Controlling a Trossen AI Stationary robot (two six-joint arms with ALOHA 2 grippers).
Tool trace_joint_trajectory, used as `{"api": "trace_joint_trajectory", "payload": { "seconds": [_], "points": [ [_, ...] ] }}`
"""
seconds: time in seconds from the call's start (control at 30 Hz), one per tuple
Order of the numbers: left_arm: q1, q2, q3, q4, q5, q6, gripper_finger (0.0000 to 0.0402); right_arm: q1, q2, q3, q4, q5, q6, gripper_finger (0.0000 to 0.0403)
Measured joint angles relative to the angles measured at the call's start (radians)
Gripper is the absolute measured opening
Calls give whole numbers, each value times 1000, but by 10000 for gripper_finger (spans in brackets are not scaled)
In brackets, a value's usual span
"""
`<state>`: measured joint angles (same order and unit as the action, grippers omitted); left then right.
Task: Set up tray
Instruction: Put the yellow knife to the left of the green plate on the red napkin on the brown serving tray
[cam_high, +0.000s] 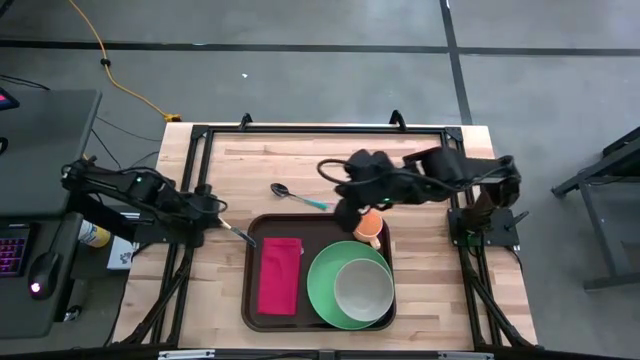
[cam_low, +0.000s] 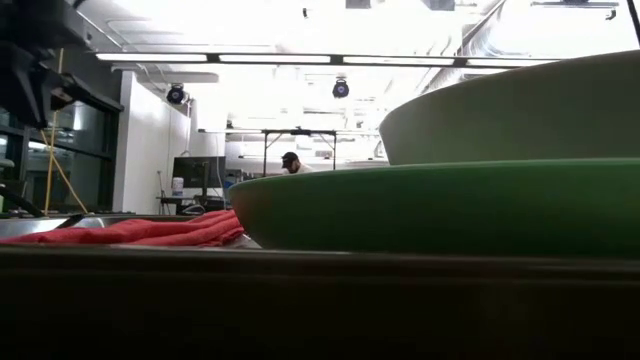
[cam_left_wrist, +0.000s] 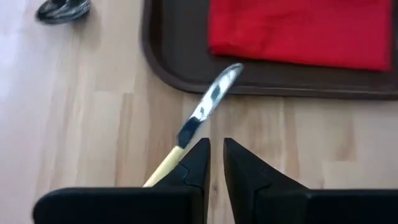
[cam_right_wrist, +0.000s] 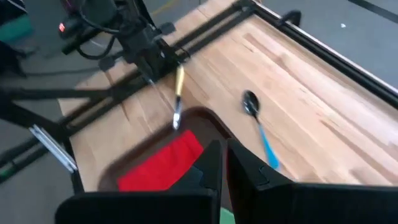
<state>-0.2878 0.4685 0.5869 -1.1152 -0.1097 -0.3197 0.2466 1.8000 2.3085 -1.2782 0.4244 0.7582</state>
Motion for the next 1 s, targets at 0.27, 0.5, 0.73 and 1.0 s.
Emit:
{"api": "trace_joint_trajectory", "payload": {
  "seconds": [0.27, 0.5, 0.73, 1.0],
  "points": [
    [0, 208, 0, 90, -22, -98, 104, 52, -67, 0, -236, 8, 15, 0],
    [1, 423, 0, 104, -35, -209, 180, 104, -112, -1, -288, 33, -14, 0],
    [0, 564, 35, 128, 89, -28, 240, 150, -166, -1, -293, 30, -87, 0],
    [0, 688, 126, 64, -8, 325, 248, 213, -233, -1, -293, -33, -135, 0]
  ]
}}
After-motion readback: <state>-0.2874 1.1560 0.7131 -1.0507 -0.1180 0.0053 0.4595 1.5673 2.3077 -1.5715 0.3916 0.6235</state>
